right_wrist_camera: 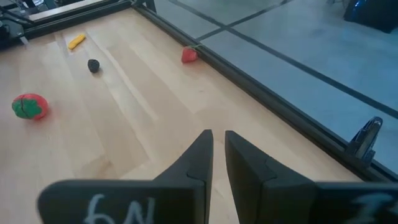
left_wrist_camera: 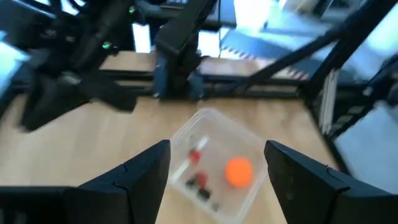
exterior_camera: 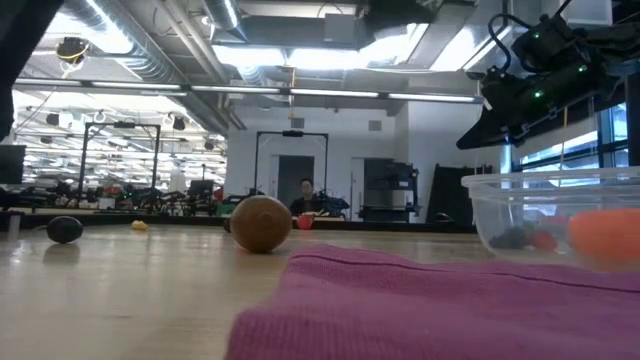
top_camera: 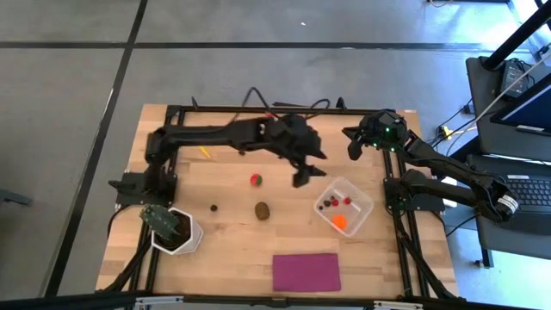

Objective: Pick and placing Produce into tupperware
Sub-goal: Put the strawberry into the transparent bin

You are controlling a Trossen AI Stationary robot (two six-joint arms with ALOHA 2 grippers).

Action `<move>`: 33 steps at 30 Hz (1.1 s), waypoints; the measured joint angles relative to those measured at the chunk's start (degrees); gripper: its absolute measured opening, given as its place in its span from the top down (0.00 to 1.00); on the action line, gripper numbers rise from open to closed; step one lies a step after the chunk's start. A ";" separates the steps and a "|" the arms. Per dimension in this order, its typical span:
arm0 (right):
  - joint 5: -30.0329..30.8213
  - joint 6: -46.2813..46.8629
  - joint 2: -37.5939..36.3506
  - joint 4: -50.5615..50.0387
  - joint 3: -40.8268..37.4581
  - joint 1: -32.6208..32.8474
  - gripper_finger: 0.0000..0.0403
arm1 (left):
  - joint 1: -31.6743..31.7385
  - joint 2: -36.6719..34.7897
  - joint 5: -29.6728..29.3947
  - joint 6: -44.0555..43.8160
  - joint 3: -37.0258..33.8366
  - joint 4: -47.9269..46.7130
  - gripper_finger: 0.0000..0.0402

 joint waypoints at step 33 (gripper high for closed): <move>-0.02 -1.33 -0.02 -7.45 0.00 0.09 0.89 | -2.42 -4.83 -19.69 3.33 -21.96 -34.49 0.36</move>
